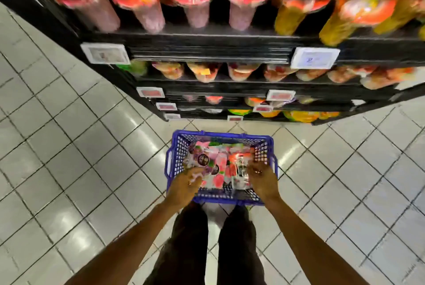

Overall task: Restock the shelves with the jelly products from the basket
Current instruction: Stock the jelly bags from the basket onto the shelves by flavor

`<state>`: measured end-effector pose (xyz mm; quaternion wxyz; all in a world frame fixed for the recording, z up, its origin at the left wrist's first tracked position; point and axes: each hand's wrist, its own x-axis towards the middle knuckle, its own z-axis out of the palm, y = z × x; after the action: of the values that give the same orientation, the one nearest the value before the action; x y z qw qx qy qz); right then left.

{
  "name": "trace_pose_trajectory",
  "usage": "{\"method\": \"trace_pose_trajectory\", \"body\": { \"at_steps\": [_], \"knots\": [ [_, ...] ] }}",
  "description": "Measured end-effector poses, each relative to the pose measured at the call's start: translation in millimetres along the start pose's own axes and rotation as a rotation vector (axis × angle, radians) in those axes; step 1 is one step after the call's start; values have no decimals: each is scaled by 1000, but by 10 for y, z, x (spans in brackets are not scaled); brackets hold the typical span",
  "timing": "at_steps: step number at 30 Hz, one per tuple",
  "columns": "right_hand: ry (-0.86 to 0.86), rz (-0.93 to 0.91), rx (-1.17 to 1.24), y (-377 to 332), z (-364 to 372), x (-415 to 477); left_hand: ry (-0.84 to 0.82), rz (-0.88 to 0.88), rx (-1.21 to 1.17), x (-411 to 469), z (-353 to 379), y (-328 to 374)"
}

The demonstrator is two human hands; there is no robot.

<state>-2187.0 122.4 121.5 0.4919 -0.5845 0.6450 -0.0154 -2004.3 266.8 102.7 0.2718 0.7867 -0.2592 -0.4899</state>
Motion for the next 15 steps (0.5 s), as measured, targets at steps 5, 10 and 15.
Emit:
{"method": "trace_pose_trajectory", "body": {
  "at_steps": [5,10,15],
  "knots": [
    [14,128,-20,851,795,411,-43,-31,111,496,427,-1082],
    [-104,192,-159,1568,1325,863,-87,-144,180,1005,776,-1803],
    [-135,235,-193,1999,1834,1320,-81,-223,203,1537,1005,-2196]
  ]
}}
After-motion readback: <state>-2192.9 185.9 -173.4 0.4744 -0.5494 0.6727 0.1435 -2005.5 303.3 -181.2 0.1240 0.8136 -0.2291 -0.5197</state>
